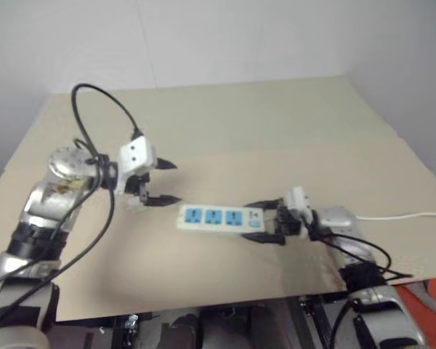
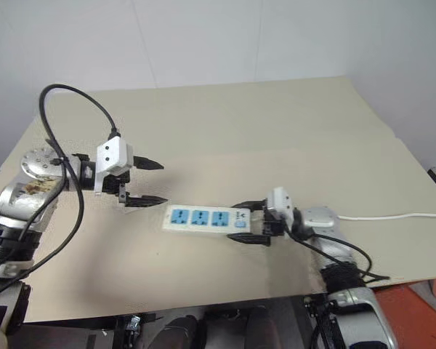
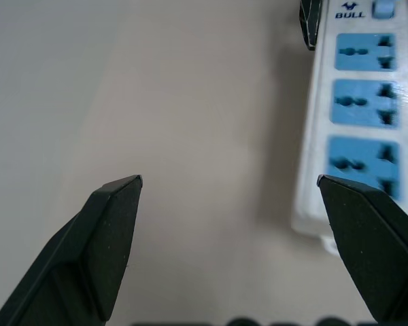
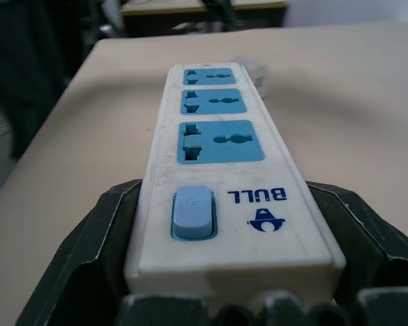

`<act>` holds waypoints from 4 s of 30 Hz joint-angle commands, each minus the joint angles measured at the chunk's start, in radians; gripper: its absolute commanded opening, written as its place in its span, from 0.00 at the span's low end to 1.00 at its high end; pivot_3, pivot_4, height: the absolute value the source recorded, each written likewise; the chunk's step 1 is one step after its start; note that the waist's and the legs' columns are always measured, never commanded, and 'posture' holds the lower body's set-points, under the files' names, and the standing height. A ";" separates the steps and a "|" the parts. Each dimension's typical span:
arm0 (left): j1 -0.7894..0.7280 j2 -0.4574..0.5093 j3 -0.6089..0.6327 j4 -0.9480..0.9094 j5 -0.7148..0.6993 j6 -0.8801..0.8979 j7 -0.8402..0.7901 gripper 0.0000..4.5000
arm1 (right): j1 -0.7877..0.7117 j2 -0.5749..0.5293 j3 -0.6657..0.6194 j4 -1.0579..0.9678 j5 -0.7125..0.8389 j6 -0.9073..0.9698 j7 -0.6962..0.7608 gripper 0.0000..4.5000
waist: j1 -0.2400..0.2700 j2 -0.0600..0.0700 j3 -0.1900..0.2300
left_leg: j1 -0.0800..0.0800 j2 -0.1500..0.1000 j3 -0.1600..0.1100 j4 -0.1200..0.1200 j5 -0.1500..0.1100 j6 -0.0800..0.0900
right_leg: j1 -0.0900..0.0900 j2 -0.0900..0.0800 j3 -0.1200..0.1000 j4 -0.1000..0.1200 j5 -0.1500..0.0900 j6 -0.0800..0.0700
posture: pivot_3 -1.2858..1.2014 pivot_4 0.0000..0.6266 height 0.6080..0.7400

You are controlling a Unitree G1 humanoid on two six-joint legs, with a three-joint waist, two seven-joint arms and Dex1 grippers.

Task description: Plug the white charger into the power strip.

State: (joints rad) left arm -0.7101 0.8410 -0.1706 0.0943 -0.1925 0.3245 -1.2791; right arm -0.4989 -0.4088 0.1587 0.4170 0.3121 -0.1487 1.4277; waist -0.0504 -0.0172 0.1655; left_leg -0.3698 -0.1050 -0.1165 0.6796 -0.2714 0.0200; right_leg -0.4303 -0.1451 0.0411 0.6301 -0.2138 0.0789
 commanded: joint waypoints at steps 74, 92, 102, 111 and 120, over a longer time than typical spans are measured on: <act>-0.405 -0.181 -0.517 0.485 0.786 0.246 -0.291 0.60 | 0.101 0.044 0.092 -0.048 -0.131 -0.094 -0.195 0.76 | -0.020 -0.002 -0.001 | 0.001 0.009 0.008 0.003 -0.001 0.001 | -0.007 0.008 0.001 0.012 0.003 -0.004 | 0.52 0.24 1.00; -0.468 -0.173 -0.349 0.345 0.652 0.283 -0.312 0.22 | 0.104 0.032 0.096 -0.055 -0.130 -0.088 -0.198 0.76 | -0.018 -0.002 -0.001 | 0.001 0.010 0.008 0.004 -0.001 0.002 | -0.007 0.009 0.001 0.012 0.004 -0.005 | 0.52 0.24 1.00; -0.229 -0.271 0.146 0.068 0.102 0.153 -0.239 0.22 | 0.121 0.015 0.103 -0.085 -0.115 -0.076 -0.183 0.76 | -0.017 0.001 -0.003 | 0.002 0.012 0.008 0.005 -0.001 -0.002 | -0.007 0.010 0.001 0.012 0.004 -0.005 | 0.52 0.24 1.00; -0.003 -0.444 0.296 0.055 -0.270 0.126 -0.206 0.22 | 0.113 -0.001 0.109 -0.084 -0.124 -0.085 -0.178 0.76 | 0.004 0.000 -0.004 | 0.001 0.014 0.008 0.014 -0.006 -0.004 | -0.005 0.013 0.001 0.010 0.005 -0.007 | 0.52 0.24 1.00; 0.069 -0.452 0.228 0.099 -0.300 -0.063 -0.299 0.22 | 0.136 -0.008 0.111 -0.110 -0.128 -0.081 -0.191 0.76 | 0.008 -0.001 -0.005 | 0.001 0.015 0.009 0.015 -0.008 -0.003 | -0.005 0.013 0.001 0.008 0.005 -0.007 | 0.52 0.24 1.00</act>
State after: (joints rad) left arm -0.6372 0.3860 0.0613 0.1966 -0.4773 0.3003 -1.5644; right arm -0.3836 -0.3990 0.2451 0.3077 0.2194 -0.2391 1.2229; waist -0.0422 -0.0179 0.1609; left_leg -0.3684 -0.0905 -0.1071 0.6948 -0.2790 0.0173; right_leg -0.4347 -0.1318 0.0426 0.6378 -0.2085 0.0715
